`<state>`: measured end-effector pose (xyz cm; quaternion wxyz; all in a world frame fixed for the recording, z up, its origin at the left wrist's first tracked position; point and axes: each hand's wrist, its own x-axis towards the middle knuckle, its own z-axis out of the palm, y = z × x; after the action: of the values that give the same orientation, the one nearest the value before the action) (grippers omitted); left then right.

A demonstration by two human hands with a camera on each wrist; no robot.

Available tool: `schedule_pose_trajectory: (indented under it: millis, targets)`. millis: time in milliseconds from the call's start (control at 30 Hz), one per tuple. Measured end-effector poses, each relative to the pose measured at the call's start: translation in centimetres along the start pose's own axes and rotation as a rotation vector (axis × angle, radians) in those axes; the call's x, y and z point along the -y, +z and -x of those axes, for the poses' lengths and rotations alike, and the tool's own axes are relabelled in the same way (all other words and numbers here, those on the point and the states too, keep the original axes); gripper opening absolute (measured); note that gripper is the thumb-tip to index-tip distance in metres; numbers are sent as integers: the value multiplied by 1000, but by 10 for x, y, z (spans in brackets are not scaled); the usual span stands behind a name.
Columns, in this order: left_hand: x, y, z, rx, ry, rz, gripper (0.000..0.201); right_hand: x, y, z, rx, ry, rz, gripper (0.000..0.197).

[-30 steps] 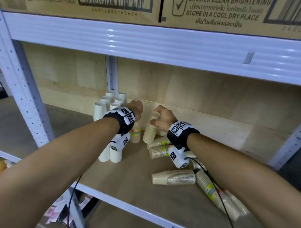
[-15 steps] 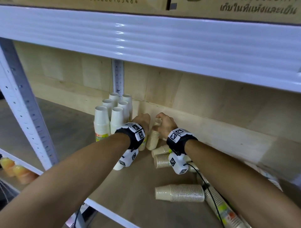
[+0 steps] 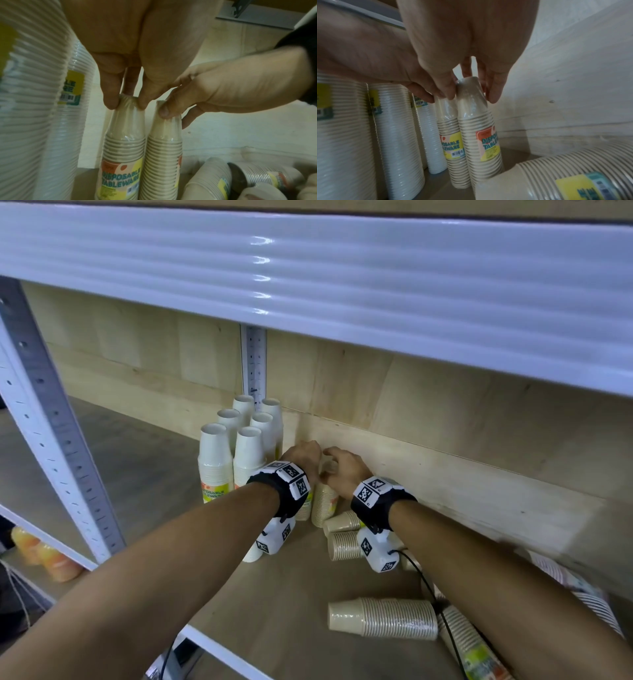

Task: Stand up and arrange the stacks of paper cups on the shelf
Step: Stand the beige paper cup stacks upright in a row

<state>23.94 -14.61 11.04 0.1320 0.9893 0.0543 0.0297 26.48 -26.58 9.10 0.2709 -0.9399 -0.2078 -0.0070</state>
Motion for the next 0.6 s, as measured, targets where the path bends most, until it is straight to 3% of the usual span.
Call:
schedule_pose_trajectory:
  millis: [167, 267, 400, 533, 600]
  targets:
    - [1, 1, -2, -9, 4, 16, 38, -4, 0, -7, -1, -8, 6, 19]
    - [2, 2, -1, -6, 14, 24, 39, -8, 1, -9, -21, 6, -5, 20]
    - [3, 2, -1, -6, 3, 24, 41, -9, 1, -7, 33, -39, 11, 41]
    - [1, 2, -1, -20, 1, 20, 39, -11, 1, -11, 46, -63, 48, 15]
    - [1, 2, -2, -14, 11, 19, 38, -10, -1, -11, 34, -28, 53, 15]
